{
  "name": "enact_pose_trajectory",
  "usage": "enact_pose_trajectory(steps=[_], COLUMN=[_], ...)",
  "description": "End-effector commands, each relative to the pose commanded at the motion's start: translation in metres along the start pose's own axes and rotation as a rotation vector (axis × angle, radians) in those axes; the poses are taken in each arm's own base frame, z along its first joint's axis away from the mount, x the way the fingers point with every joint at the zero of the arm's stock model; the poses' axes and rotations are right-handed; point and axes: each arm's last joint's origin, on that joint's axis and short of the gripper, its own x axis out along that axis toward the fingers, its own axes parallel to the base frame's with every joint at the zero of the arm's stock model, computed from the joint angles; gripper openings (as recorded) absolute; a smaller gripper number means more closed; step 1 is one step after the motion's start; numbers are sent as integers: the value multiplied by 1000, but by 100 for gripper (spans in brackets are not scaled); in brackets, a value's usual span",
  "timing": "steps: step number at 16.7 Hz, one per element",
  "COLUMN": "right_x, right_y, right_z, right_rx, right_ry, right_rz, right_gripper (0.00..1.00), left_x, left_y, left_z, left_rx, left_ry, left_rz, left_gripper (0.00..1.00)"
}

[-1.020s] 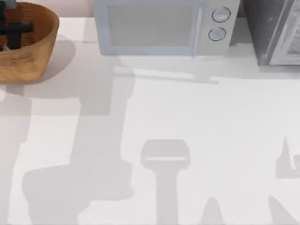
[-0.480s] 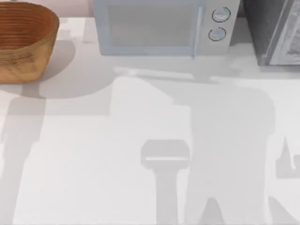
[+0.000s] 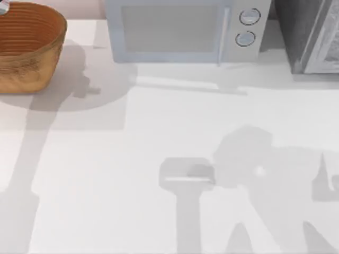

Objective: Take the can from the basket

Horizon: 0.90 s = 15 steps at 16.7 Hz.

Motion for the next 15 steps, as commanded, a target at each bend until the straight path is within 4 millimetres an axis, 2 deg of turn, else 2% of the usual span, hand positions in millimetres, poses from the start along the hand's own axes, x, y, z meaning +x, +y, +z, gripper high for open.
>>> enact_pose_trajectory(steps=[2, 4, 6, 8, 11, 13, 15], right_x=[0, 0, 0, 0, 0, 0, 0], right_y=[0, 0, 0, 0, 0, 0, 0], right_z=[0, 0, 0, 0, 0, 0, 0], right_rx=[0, 0, 0, 0, 0, 0, 0], right_ry=[0, 0, 0, 0, 0, 0, 0], right_rz=[0, 0, 0, 0, 0, 0, 0], right_gripper=[100, 100, 100, 100, 100, 100, 100], left_x=[-27, -42, -47, -42, -28, -17, -10], left_y=[-10, -15, -15, -13, -7, -3, 0], left_z=[-52, -108, -161, -207, -256, -277, -289], left_rx=[15, 27, 36, 43, 47, 46, 43], left_ry=[-82, -172, -270, -373, -516, -590, -637], left_rz=[16, 44, 83, 128, 202, 247, 280], left_gripper=[0, 0, 0, 0, 0, 0, 0])
